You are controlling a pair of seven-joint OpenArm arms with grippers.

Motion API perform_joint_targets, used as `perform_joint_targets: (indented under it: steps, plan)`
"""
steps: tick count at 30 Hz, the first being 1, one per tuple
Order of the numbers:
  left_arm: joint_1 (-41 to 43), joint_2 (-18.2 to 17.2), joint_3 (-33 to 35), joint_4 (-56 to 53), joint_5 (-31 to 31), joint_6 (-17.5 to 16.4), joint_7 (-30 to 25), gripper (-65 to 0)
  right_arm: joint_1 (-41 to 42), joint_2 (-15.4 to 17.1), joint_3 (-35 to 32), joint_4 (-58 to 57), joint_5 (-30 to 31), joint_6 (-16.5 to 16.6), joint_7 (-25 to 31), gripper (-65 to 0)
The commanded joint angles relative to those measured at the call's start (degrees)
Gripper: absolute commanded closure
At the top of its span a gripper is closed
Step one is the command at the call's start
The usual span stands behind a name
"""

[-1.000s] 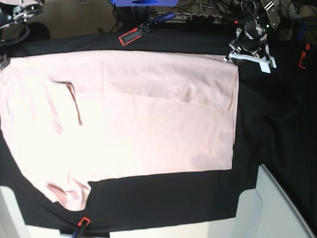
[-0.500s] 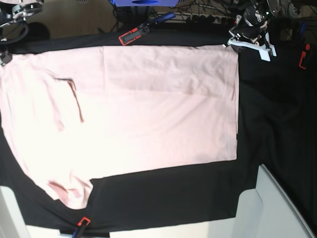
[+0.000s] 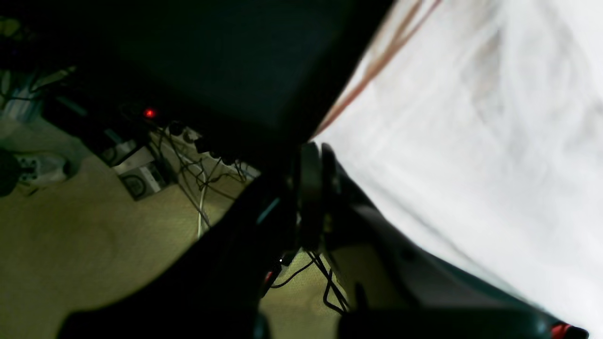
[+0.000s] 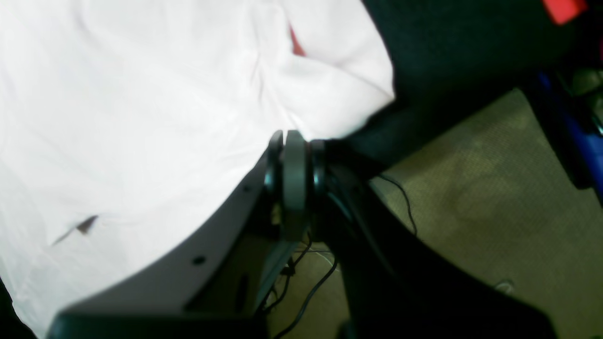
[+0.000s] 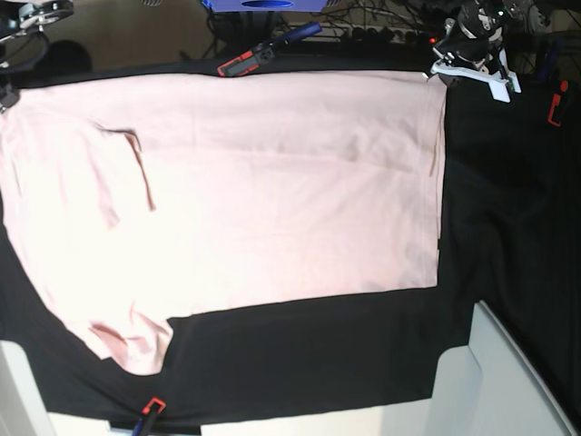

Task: Fold the T-shirt properly
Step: 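Pull the grasped corner away from the shirt with the left gripper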

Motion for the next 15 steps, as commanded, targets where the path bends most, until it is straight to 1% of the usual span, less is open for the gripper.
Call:
perform_joint_targets:
  steps: [1, 10, 11, 12, 13, 15]
  plan:
    - [0.56, -0.49, -0.91, 1.00, 0.17, 0.32, -0.99, 0.0, -0.12, 1.91, 0.14, 1.55, 0.31, -0.03, 0.63, 0.0]
    - [0.56, -0.58, -0.74, 1.00, 0.17, 0.32, -0.55, 0.0, -0.29, 1.65, 0.05, 4.01, 0.31, -0.03, 0.19, -1.0]
    - [0.56, -0.49, -0.74, 1.00, 0.17, 0.32, -0.55, 0.0, -0.38, 1.65, 0.05, 4.01, 0.31, -0.03, -0.17, -2.9]
    - [0.65, -0.49, -0.83, 1.00, 0.17, 0.32, -0.55, -1.0, -0.38, 1.65, 0.05, 4.01, 0.31, -0.03, -1.22, -6.2]
    - [0.65, -0.40, -1.00, 1.00, 0.17, 0.32, -0.47, -3.9, -0.38, 1.65, 0.05, 4.01, 0.31, -0.03, -2.45, -10.9]
    - [0.65, -0.40, -1.09, 1.00, 0.17, 0.32, 0.24, -11.8, -0.38, 1.65, 0.41, 4.01, 0.31, -0.03, -4.65, -20.9]
